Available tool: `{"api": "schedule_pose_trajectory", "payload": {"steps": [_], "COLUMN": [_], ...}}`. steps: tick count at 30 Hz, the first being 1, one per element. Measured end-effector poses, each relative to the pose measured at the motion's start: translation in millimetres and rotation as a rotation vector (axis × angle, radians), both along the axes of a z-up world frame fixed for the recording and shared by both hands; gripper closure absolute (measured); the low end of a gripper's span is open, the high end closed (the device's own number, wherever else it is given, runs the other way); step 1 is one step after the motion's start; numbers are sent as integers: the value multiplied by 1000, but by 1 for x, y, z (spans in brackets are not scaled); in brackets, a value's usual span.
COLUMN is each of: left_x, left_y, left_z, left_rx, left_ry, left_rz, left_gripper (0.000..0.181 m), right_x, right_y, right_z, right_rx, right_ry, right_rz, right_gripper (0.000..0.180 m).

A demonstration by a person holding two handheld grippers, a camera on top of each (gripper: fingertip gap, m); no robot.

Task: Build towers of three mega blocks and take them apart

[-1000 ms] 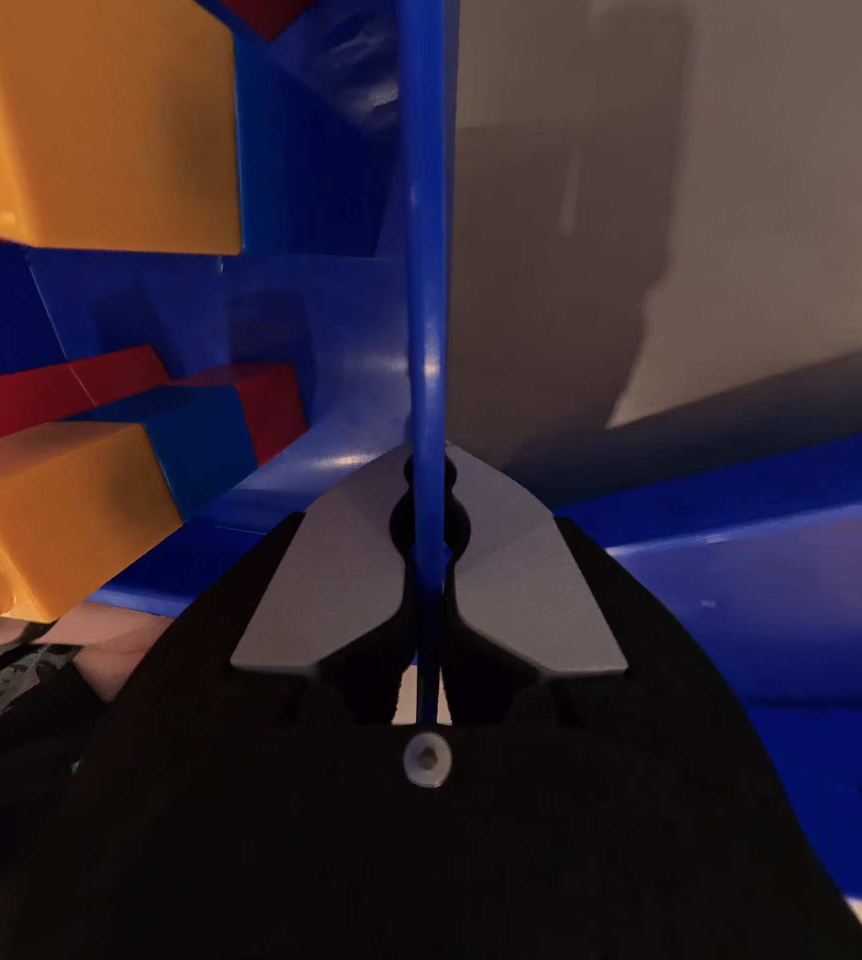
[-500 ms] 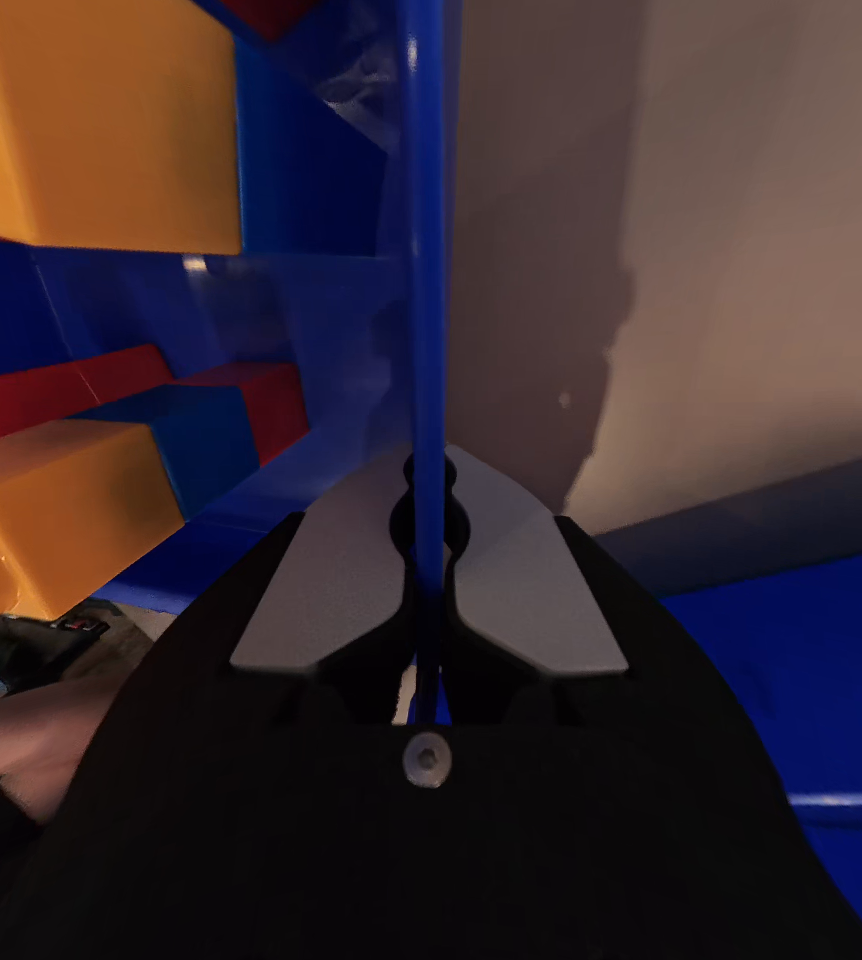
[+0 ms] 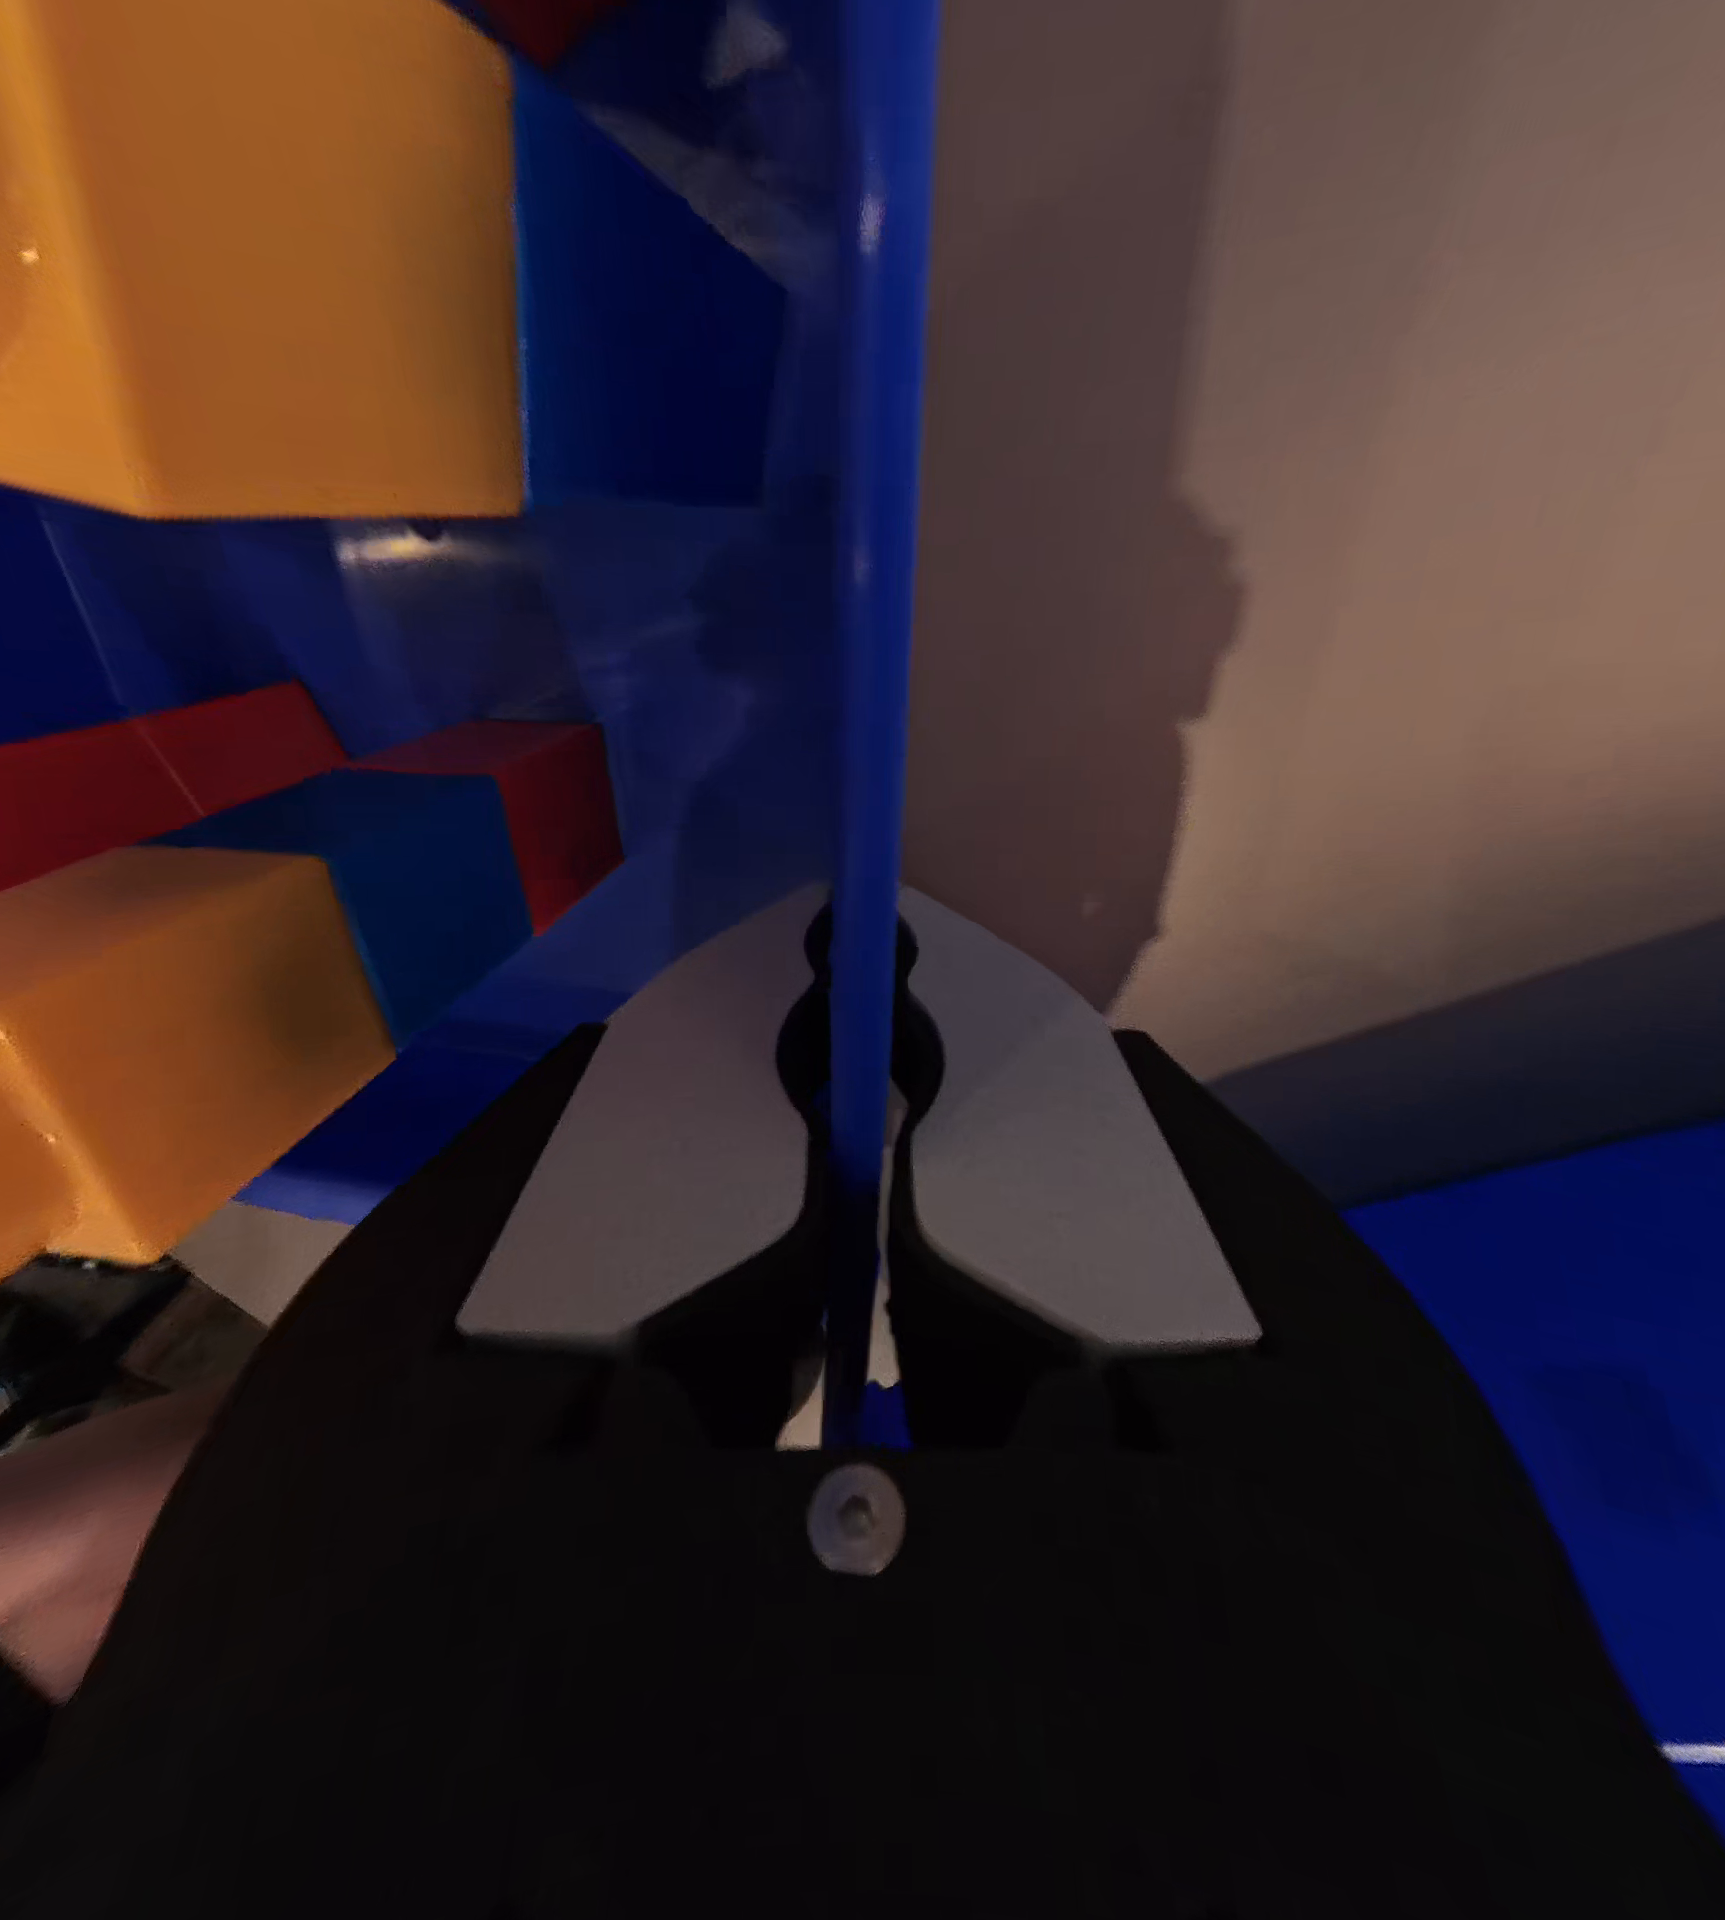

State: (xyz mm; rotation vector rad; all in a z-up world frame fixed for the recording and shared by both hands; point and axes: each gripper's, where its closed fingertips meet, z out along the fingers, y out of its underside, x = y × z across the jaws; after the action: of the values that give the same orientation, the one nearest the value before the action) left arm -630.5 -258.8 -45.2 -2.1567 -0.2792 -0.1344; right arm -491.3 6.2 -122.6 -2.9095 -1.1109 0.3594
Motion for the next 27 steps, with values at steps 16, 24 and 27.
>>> {"api": "schedule_pose_trajectory", "payload": {"steps": [16,24,27], "left_x": [19,32,39], "left_y": [22,73,89], "left_z": [2,2,2], "left_rx": [32,79,76], "left_ry": [-13,-45,-33], "left_rz": [-8,-9,-2], "left_gripper": [129,123,123], "right_x": [85,310,326], "right_y": [17,25,16], "right_z": [142,117,90], "right_rx": [509,570,479], "right_ry": [227,-18,61], "right_rz": [82,-419,-528], "right_gripper": [158,131,114]}}
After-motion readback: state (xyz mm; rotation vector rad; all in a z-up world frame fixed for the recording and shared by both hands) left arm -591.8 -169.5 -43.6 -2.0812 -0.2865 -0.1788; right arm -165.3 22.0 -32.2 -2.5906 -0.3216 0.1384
